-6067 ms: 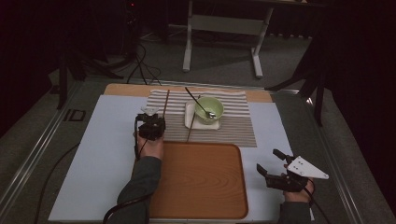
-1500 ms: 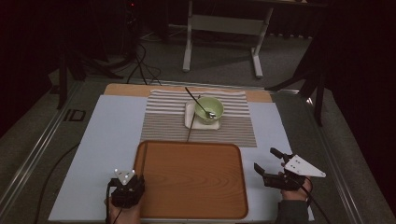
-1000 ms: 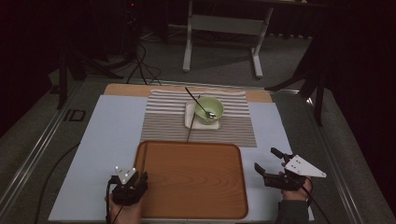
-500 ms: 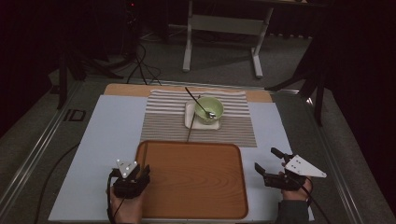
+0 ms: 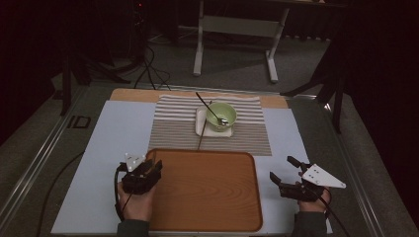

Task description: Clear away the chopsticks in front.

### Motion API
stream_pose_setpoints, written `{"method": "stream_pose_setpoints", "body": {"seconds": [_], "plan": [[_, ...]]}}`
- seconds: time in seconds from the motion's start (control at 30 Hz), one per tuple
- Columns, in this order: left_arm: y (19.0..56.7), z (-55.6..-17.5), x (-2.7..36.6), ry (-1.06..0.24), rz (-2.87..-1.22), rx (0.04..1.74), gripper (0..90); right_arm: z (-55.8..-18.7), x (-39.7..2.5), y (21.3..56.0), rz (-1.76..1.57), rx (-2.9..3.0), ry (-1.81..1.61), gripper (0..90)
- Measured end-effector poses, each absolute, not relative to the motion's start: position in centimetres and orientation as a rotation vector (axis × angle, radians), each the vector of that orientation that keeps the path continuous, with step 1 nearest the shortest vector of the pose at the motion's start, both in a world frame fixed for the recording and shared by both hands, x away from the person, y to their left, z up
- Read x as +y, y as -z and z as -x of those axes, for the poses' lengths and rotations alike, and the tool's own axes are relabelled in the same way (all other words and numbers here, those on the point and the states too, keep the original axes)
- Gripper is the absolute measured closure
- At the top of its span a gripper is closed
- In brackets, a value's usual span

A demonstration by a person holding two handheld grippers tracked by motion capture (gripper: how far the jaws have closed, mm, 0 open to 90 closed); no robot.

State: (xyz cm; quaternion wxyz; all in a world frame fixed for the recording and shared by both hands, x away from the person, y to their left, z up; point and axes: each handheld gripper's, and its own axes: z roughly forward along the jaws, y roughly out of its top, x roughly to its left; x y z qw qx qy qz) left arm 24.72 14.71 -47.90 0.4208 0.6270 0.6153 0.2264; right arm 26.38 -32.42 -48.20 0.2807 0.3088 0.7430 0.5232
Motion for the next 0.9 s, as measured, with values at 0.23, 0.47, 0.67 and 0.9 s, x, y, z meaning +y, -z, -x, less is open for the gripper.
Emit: {"method": "stream_pose_setpoints", "body": {"seconds": [0.23,0.47,0.67,0.9], "plan": [[47.3,-27.0,14.2,-0.569,-1.594,1.494,63.4,-26.4,-32.5,48.2,-0.83,1.986,-1.404,13.9],[46.9,-28.8,13.4,-0.598,-1.633,1.455,66.6,-26.4,-32.4,48.2,-0.83,1.989,-1.403,13.9],[47.0,-30.7,12.3,-0.609,-1.685,1.453,73.6,-26.4,-32.4,48.2,-0.829,1.99,-1.403,13.9],[48.2,-32.7,10.6,-0.59,-1.761,1.453,88.6,-26.4,-32.5,48.2,-0.832,1.987,-1.406,13.9]]}}
